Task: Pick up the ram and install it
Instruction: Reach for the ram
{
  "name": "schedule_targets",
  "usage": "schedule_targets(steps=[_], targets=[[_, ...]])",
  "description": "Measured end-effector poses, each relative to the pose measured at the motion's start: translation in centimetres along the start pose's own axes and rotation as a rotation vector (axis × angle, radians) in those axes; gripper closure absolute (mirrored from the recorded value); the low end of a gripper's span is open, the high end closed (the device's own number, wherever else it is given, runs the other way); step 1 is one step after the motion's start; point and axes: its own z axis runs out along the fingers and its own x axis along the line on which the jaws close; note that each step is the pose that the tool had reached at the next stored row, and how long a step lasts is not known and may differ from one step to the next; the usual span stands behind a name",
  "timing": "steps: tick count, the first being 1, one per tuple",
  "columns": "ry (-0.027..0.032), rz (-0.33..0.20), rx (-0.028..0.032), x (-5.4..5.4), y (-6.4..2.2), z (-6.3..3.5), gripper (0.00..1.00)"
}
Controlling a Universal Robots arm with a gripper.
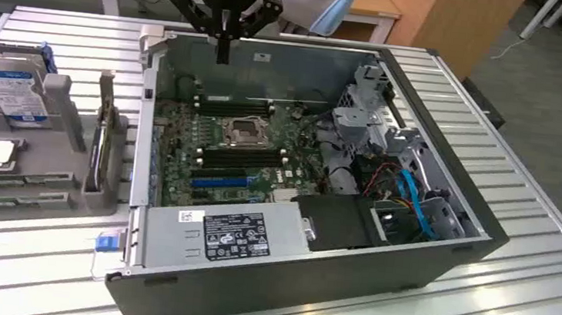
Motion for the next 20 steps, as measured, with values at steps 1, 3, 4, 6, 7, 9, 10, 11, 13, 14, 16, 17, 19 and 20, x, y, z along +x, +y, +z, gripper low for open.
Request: schedule_targets(steps=[1,3,4,6,7,9,10,11,13,14,16,17,19,20], targets=[[0.0000,0.000,0.0000,0.0,0.00,0.00,0.89],[0.0000,0.002,0.0000,0.0,0.00,0.00,0.89],[-0.0001,0.002,0.0000,0.0,0.00,0.00,0.89],[-0.0001,0.002,0.0000,0.0,0.00,0.00,0.89],[-0.0001,0.002,0.0000,0.0,0.00,0.00,0.89],[-0.0001,0.002,0.0001,0.0,0.00,0.00,0.89],[-0.0001,0.002,0.0000,0.0,0.00,0.00,0.89],[-0.0001,0.002,0.0000,0.0,0.00,0.00,0.89],[-0.0001,0.002,0.0001,0.0,0.00,0.00,0.89],[-0.0001,0.003,0.0001,0.0,0.00,0.00,0.89],[-0.0001,0.002,0.0002,0.4,-0.03,-0.02,0.89],[-0.0001,0.002,0.0001,0.7,-0.05,-0.02,0.89],[-0.0001,0.002,0.0001,1.6,-0.12,-0.05,0.89],[-0.0001,0.002,0.0001,2.1,-0.15,-0.06,0.89]])
